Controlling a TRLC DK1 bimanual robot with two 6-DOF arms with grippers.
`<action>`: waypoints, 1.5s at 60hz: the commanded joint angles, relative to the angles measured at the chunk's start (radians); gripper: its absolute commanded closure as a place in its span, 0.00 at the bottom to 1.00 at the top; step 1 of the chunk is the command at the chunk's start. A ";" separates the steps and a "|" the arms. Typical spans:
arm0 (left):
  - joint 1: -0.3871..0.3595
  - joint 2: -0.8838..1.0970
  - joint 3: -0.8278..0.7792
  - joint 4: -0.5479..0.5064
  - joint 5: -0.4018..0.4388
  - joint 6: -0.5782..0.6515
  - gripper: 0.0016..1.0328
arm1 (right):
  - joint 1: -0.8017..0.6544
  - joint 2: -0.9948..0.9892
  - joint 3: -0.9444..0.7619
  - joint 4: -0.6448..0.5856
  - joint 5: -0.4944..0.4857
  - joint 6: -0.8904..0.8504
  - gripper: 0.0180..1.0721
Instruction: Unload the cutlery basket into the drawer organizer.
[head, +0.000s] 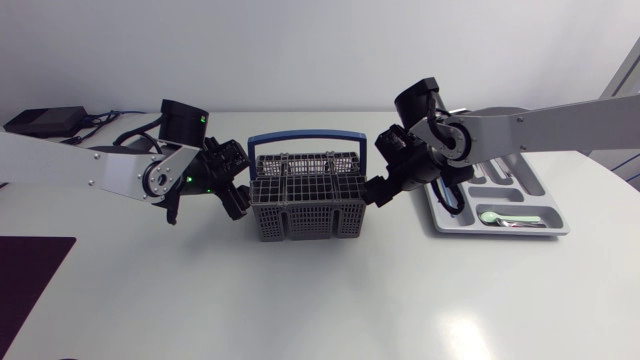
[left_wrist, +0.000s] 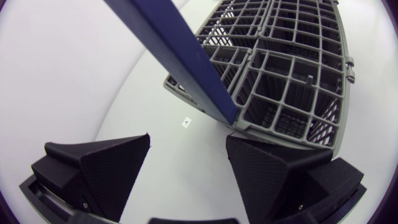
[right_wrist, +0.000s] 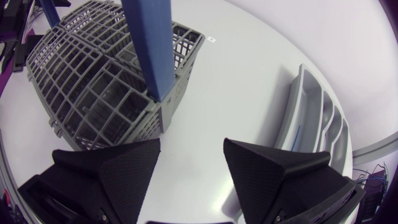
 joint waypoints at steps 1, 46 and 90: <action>-0.015 0.017 0.044 0.033 0.026 0.006 0.06 | 0.041 -0.014 -0.016 -0.002 -0.024 0.028 0.29; 0.048 -0.162 -0.088 0.038 0.025 0.001 0.05 | 0.004 -0.126 -0.085 -0.002 0.119 0.034 0.07; 0.203 -0.730 -0.241 -0.106 0.101 -0.228 0.05 | -0.186 -0.560 -0.331 0.124 0.151 -0.090 0.05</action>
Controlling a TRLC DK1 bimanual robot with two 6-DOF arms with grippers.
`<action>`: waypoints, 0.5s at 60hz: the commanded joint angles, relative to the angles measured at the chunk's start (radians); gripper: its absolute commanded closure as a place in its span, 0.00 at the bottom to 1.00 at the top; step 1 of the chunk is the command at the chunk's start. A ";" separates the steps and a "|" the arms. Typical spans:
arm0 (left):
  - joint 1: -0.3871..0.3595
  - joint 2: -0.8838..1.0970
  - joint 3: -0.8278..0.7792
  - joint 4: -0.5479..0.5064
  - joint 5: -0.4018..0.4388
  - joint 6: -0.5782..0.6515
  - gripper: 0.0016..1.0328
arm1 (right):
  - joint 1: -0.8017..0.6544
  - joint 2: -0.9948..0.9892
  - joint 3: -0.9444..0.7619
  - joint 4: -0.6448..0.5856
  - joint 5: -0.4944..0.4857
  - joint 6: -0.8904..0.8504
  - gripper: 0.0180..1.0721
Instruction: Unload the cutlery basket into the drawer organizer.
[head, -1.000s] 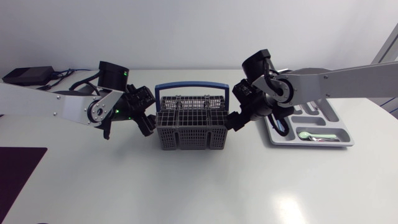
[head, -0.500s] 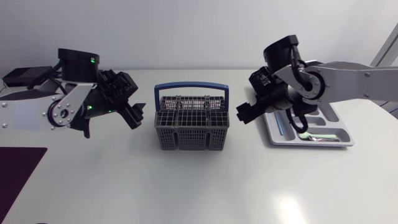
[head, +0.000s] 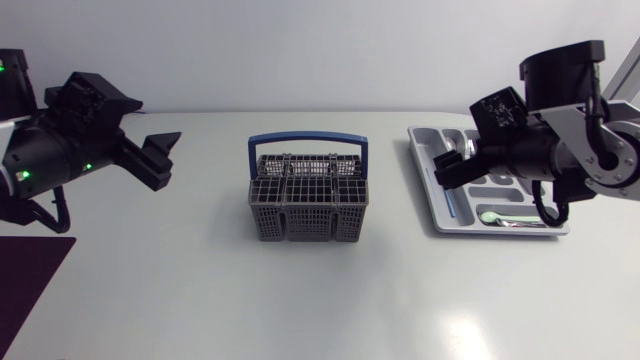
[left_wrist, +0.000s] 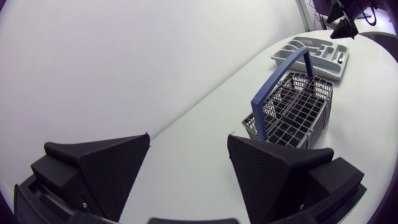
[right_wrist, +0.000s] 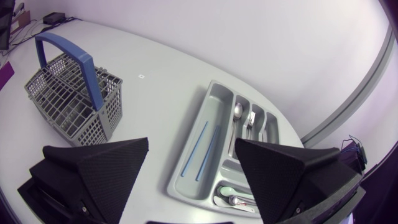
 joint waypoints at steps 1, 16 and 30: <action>0.031 -0.038 -0.040 -0.009 0.015 -0.035 0.05 | -0.026 -0.049 -0.053 0.022 0.010 -0.034 0.05; 0.078 -0.188 -0.114 -0.044 0.015 -0.079 0.05 | -0.081 -0.175 -0.154 0.047 -0.002 -0.071 0.05; 0.080 -0.309 -0.183 -0.078 0.018 -0.094 0.05 | -0.103 -0.313 -0.248 0.060 -0.002 -0.093 0.05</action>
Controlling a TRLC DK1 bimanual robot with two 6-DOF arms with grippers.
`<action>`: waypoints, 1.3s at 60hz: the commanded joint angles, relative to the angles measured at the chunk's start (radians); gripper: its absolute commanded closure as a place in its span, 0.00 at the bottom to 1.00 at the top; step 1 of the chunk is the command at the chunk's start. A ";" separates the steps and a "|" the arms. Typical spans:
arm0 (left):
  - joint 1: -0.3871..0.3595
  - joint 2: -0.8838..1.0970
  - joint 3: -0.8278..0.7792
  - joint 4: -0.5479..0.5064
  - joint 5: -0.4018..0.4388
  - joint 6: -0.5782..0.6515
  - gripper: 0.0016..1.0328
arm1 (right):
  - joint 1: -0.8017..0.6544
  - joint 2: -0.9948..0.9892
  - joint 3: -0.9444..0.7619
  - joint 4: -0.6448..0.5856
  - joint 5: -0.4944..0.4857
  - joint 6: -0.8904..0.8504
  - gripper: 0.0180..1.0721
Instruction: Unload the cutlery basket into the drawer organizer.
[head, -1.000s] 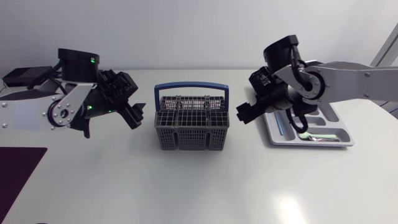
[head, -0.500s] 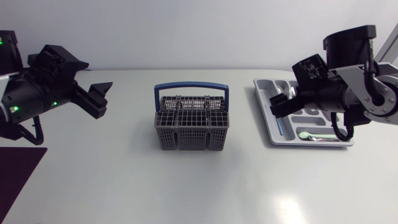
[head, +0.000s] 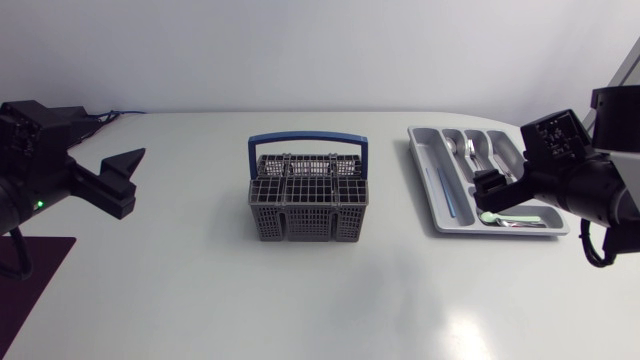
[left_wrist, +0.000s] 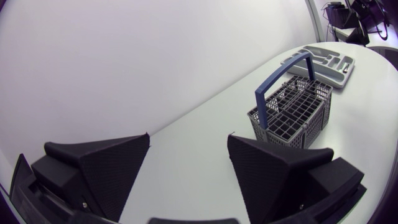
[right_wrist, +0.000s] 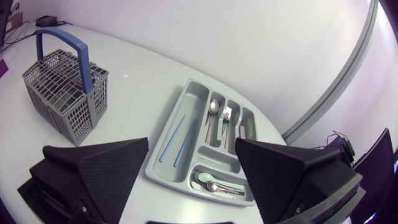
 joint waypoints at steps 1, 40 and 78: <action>0.006 -0.053 -0.048 -0.007 0.011 -0.026 0.05 | -0.008 -0.056 -0.053 0.015 0.002 -0.022 0.05; 0.106 -0.361 -0.212 -0.051 0.070 -0.273 0.05 | -0.021 -0.446 -0.284 0.041 -0.001 -0.066 0.05; 0.076 -0.629 -0.483 0.035 -0.033 -0.457 0.05 | -0.095 -0.799 -0.542 0.125 -0.108 0.213 0.05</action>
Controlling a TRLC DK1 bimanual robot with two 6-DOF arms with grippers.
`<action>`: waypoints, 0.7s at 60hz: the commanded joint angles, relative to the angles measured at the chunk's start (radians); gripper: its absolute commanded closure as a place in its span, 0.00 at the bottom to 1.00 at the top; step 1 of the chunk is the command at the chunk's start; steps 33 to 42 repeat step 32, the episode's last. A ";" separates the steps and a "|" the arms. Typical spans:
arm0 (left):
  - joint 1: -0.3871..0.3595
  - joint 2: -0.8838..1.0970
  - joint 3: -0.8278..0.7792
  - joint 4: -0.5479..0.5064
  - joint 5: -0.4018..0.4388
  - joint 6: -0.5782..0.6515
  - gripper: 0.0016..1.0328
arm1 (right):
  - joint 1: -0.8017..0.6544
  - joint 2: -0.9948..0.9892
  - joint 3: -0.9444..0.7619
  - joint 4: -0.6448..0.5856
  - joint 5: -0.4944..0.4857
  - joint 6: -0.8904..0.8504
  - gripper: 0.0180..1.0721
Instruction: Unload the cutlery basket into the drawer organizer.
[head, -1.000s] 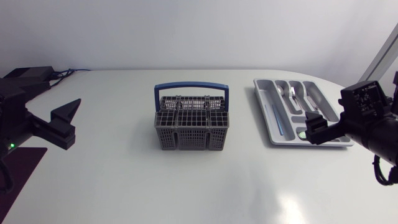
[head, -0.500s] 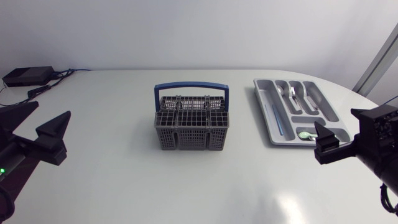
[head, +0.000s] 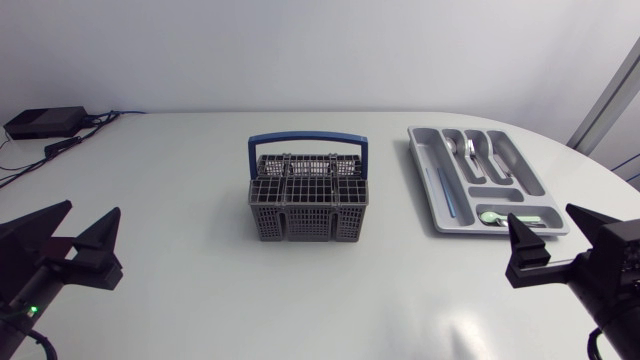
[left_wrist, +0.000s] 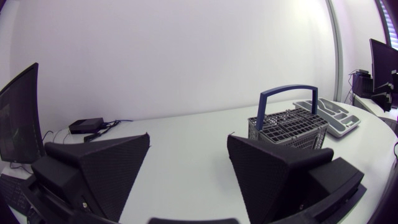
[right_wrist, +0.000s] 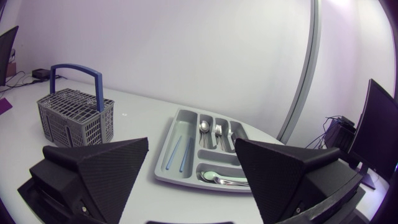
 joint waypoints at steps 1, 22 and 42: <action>-0.010 -0.036 -0.049 0.025 -0.018 -0.051 0.05 | -0.013 -0.046 -0.051 0.029 -0.015 0.066 0.05; -0.023 -0.142 -0.160 0.061 -0.064 -0.126 0.05 | -0.046 -0.194 -0.160 0.066 -0.062 0.188 0.05; -0.023 -0.142 -0.160 0.061 -0.064 -0.126 0.05 | -0.046 -0.194 -0.160 0.066 -0.062 0.188 0.05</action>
